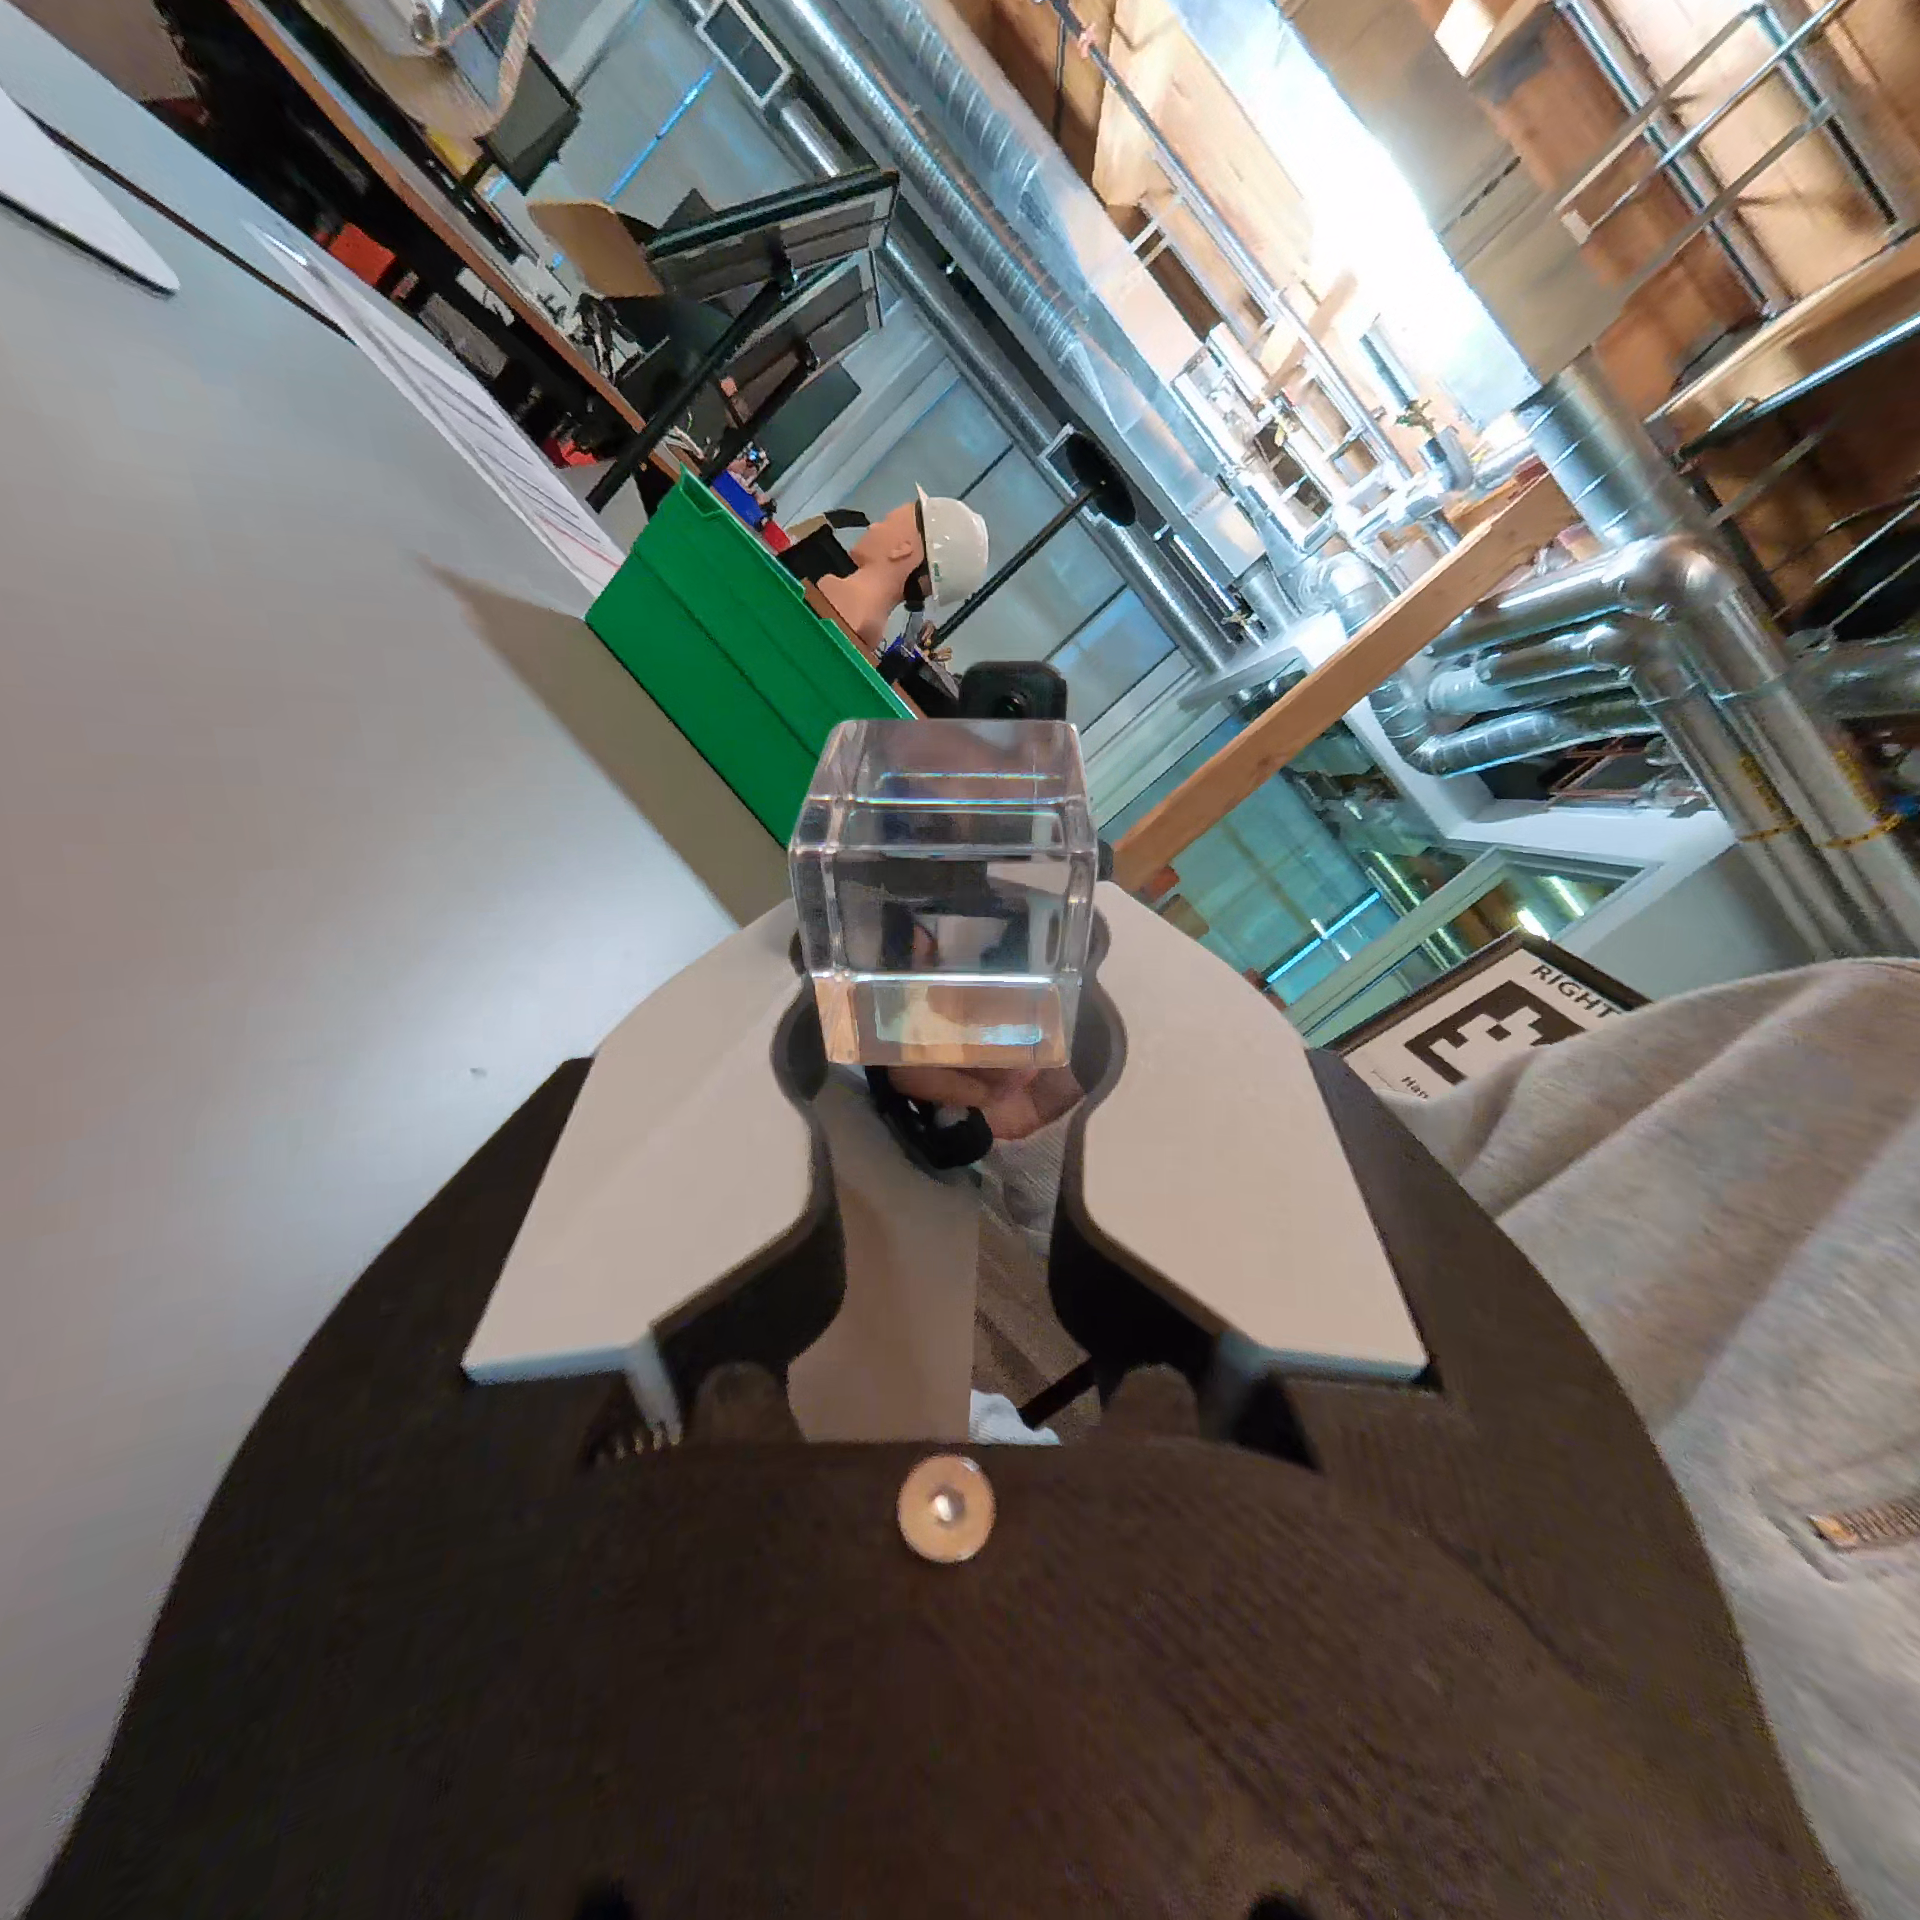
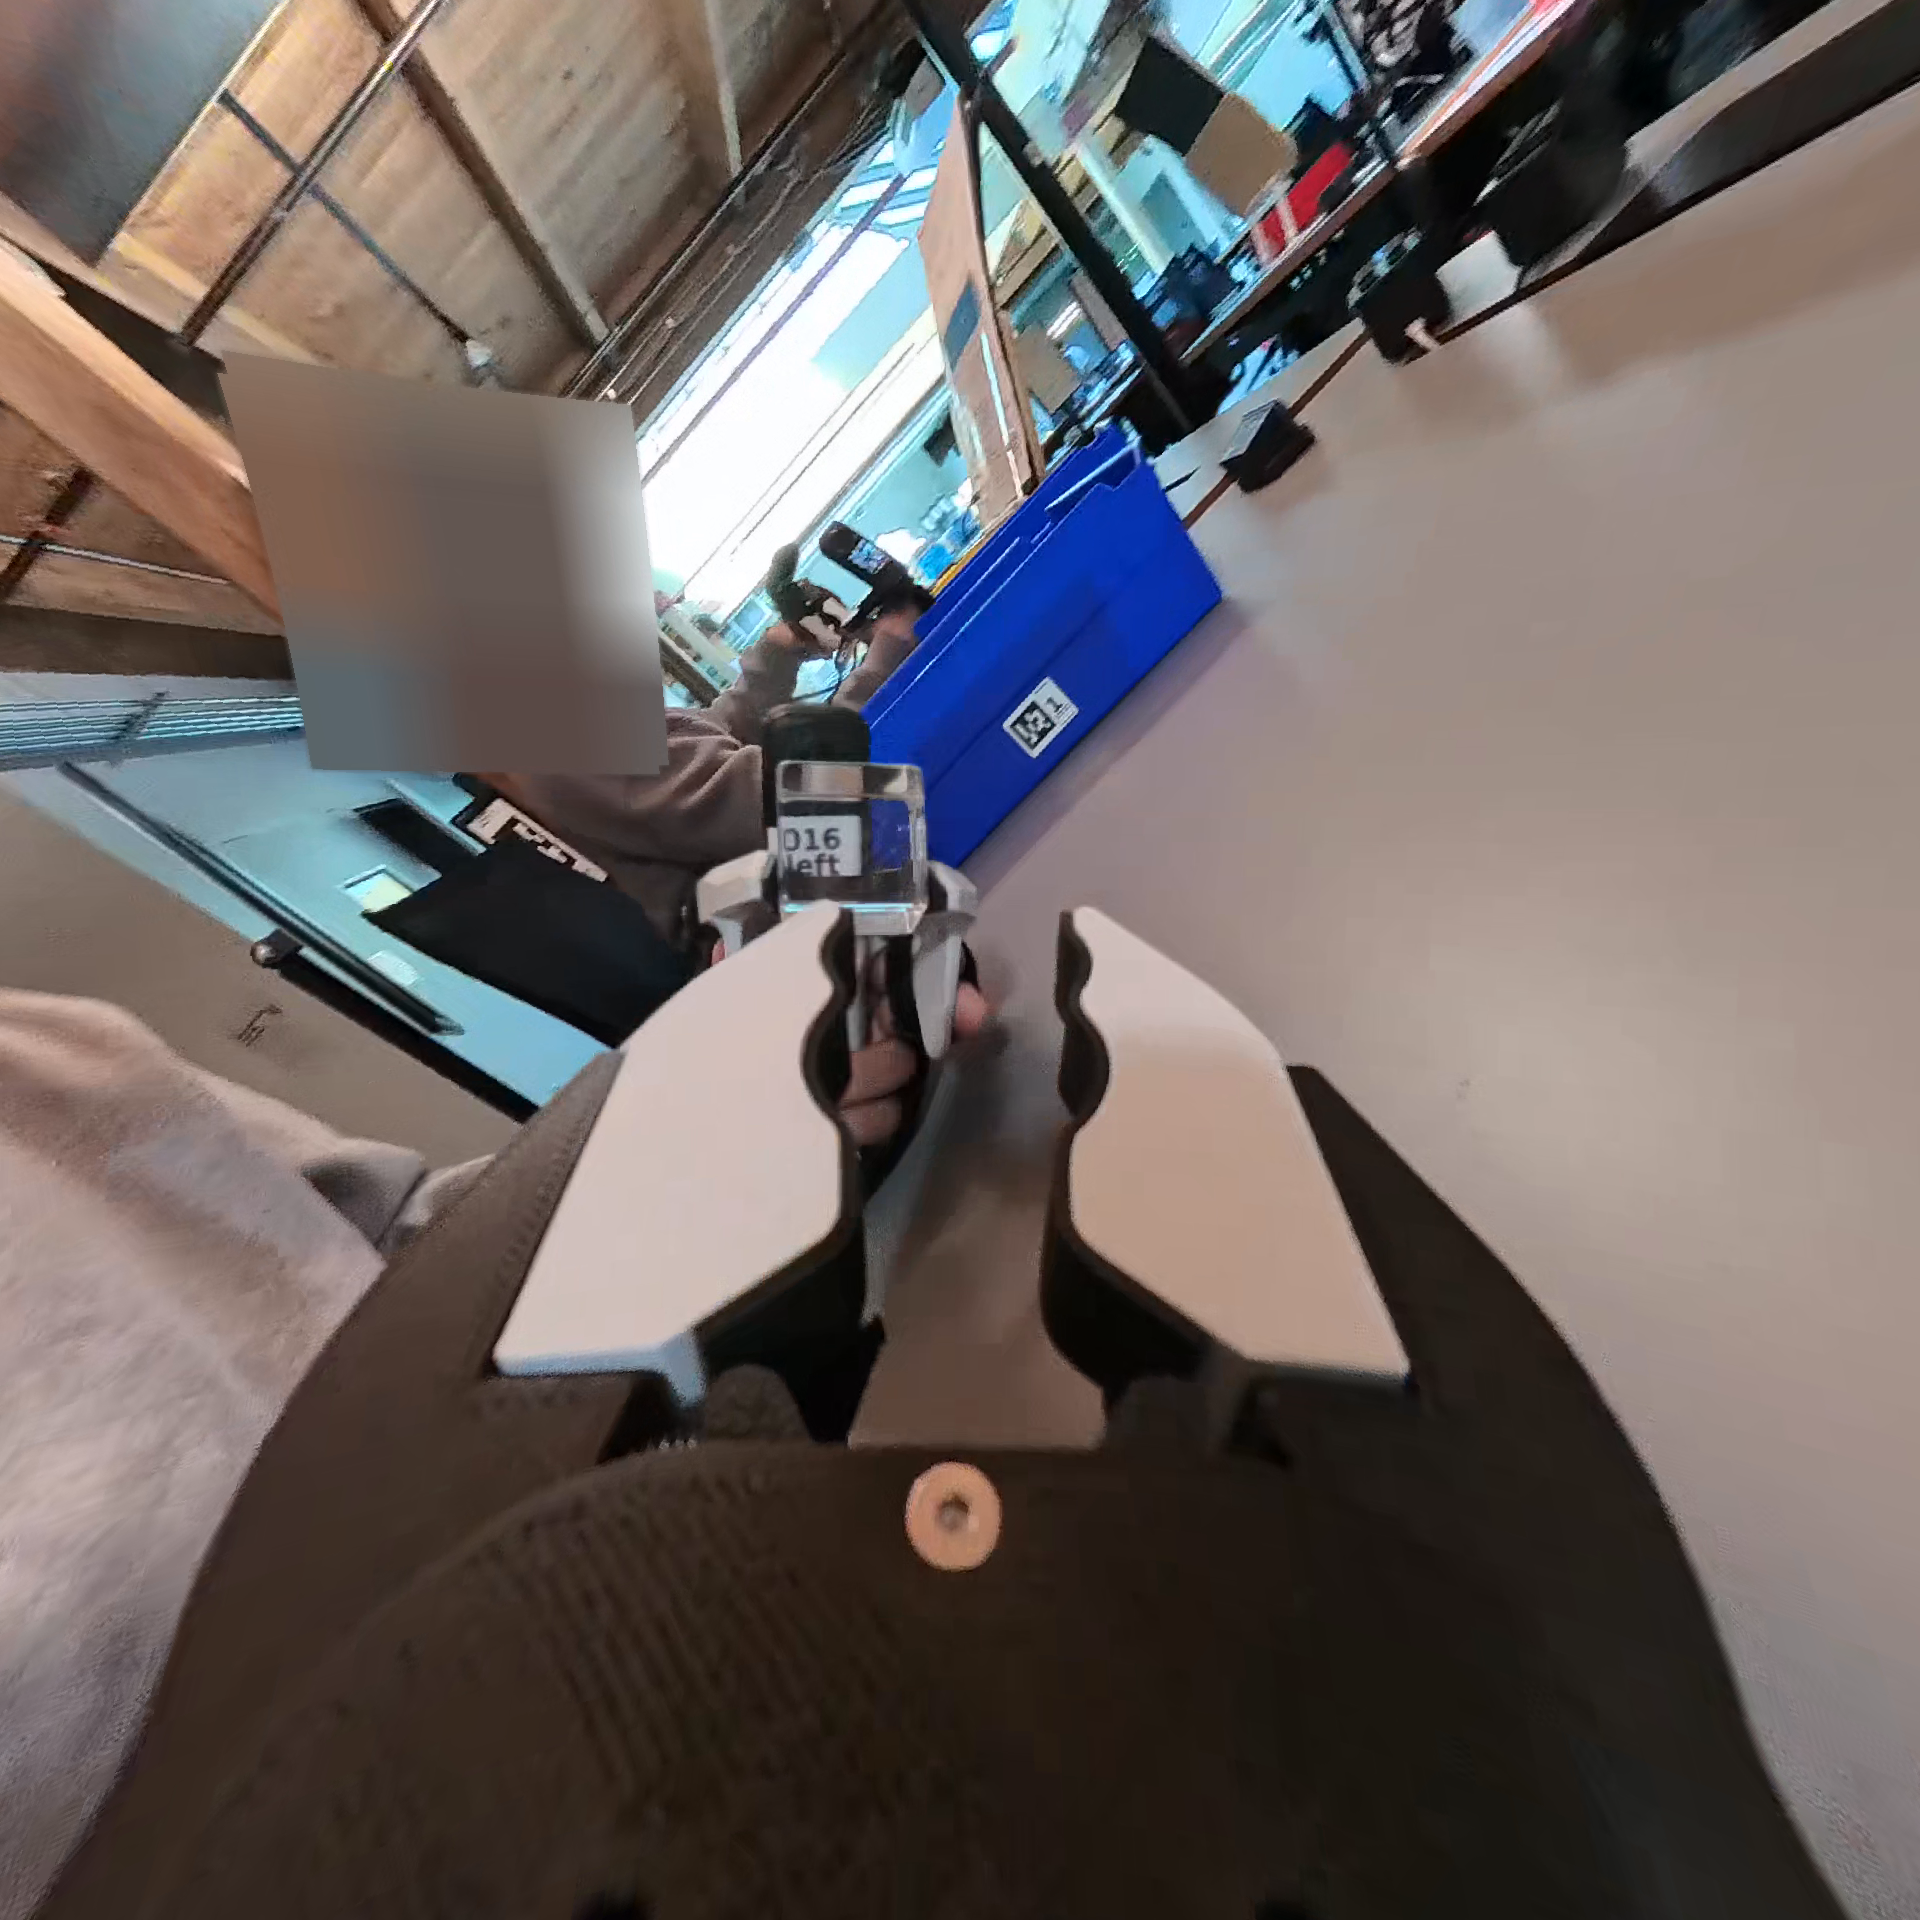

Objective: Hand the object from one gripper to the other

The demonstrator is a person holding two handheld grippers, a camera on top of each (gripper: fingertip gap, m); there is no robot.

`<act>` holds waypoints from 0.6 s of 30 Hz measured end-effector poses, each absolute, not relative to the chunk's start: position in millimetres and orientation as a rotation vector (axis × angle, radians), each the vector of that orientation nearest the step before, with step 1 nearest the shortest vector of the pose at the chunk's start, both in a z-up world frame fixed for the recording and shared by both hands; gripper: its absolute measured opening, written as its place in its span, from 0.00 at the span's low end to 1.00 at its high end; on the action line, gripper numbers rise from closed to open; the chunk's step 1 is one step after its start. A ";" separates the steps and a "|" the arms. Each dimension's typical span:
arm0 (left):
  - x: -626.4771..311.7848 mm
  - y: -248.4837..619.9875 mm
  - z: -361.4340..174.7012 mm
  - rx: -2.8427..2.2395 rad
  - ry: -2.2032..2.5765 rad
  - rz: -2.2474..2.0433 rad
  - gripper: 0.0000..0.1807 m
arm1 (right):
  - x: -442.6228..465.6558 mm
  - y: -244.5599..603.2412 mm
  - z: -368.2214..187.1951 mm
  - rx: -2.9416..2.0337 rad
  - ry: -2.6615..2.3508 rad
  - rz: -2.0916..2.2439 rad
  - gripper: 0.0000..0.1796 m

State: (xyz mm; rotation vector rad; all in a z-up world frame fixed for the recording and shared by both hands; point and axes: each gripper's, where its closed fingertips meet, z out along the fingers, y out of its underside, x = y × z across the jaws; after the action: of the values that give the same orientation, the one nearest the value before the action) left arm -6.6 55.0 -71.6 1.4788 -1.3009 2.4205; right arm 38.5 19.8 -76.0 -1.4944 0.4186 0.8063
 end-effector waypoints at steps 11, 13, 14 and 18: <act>47.9 53.8 -50.6 1.318 -1.564 2.342 0.25 | 60.4 63.0 -29.7 -1.405 0.335 0.947 0.25; 59.4 52.9 -59.0 1.316 -1.747 2.269 0.25 | 69.4 64.7 -28.4 -1.410 0.347 0.873 0.29; 65.5 54.0 -63.3 1.329 -1.825 2.241 0.26 | 73.9 64.9 -31.4 -1.406 0.370 0.833 0.30; 63.1 52.3 -74.8 1.288 -1.983 2.182 0.26 | 73.3 64.2 -49.8 -1.433 0.398 0.797 0.35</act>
State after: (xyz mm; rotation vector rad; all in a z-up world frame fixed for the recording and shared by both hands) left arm 63.1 52.3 -74.8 1.2884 -1.9835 2.1818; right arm 73.3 64.2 -49.8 -1.4330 0.3977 0.7967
